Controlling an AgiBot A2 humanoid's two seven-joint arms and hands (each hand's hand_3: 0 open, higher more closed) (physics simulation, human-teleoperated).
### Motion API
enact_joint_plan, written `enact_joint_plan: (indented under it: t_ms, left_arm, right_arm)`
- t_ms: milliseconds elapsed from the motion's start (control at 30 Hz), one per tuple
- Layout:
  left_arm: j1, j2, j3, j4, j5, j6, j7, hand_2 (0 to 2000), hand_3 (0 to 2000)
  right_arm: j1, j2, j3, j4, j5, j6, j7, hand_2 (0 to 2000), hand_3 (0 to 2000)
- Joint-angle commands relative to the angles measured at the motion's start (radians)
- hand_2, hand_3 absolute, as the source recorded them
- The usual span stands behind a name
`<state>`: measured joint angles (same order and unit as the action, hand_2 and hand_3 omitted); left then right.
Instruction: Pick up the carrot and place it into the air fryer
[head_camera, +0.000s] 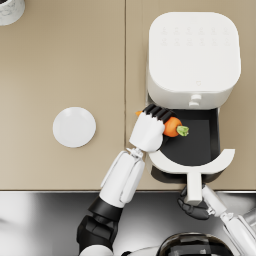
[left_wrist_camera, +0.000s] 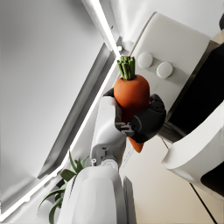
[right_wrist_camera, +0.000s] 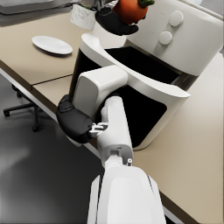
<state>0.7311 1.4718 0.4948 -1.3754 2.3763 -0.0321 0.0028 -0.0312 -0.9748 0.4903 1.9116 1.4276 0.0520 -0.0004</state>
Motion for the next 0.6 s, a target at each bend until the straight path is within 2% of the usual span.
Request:
enact_joint_plan:
  t_ms: [33, 133, 233, 267, 300, 333, 367, 400, 467, 533, 567, 600]
  left_arm:
    - [0.049, 0.041, 0.081, 0.054, 0.000, 0.000, 0.000, 2000, 2000]
    - [0.041, 0.048, 0.159, 0.088, 0.000, 0.000, 0.000, 2000, 2000]
    - [0.071, 0.087, 0.203, 0.170, 0.000, 0.003, 0.001, 2000, 2000]
    - [0.163, 0.020, 0.371, 0.202, 0.001, -0.001, 0.002, 2000, 2000]
    - [0.113, 0.094, 0.257, 0.234, 0.001, -0.008, 0.004, 2000, 2000]
    - [0.117, 0.098, 0.267, 0.251, 0.002, -0.016, 0.006, 2000, 2000]
    - [0.119, 0.098, 0.279, 0.267, 0.002, -0.028, 0.008, 639, 1673]
    - [0.122, 0.096, 0.276, 0.276, 0.002, -0.012, 0.005, 0, 1347]
    - [0.101, 0.068, 0.258, 0.237, 0.001, -0.005, 0.002, 0, 693]
    - [0.018, 0.002, 0.178, 0.073, 0.000, -0.030, -0.001, 0, 40]
    - [-0.043, -0.045, 0.131, -0.031, -0.002, -0.052, -0.002, 0, 0]
    - [-0.100, -0.088, 0.078, -0.117, -0.001, -0.025, -0.004, 0, 0]
  right_arm:
    - [-0.002, 0.005, -0.003, 0.003, 0.000, 0.011, 0.001, 2000, 2000]
    - [-0.002, 0.011, -0.001, 0.006, 0.000, 0.016, 0.003, 2000, 2000]
    - [-0.003, 0.014, 0.001, 0.006, -0.001, 0.012, 0.009, 2000, 2000]
    - [-0.003, 0.014, 0.001, 0.006, -0.001, 0.012, 0.008, 2000, 2000]
    - [-0.002, 0.014, 0.002, 0.006, -0.001, 0.012, 0.009, 2000, 2000]
    - [-0.002, 0.014, 0.002, 0.006, -0.001, 0.012, 0.008, 2000, 2000]
    - [-0.002, 0.014, 0.001, 0.006, -0.001, 0.013, 0.007, 2000, 2000]
    - [-0.001, 0.014, 0.001, 0.005, -0.001, 0.013, 0.007, 2000, 2000]
    - [0.001, 0.012, 0.001, 0.003, -0.001, 0.015, 0.006, 2000, 2000]
    - [-0.001, 0.014, 0.001, 0.006, -0.001, 0.016, 0.005, 2000, 2000]
    - [0.018, -0.052, 0.327, 0.169, -0.001, 0.015, 0.004, 2000, 2000]
    - [0.023, -0.067, 0.309, 0.156, 0.000, 0.017, 0.003, 2000, 2000]
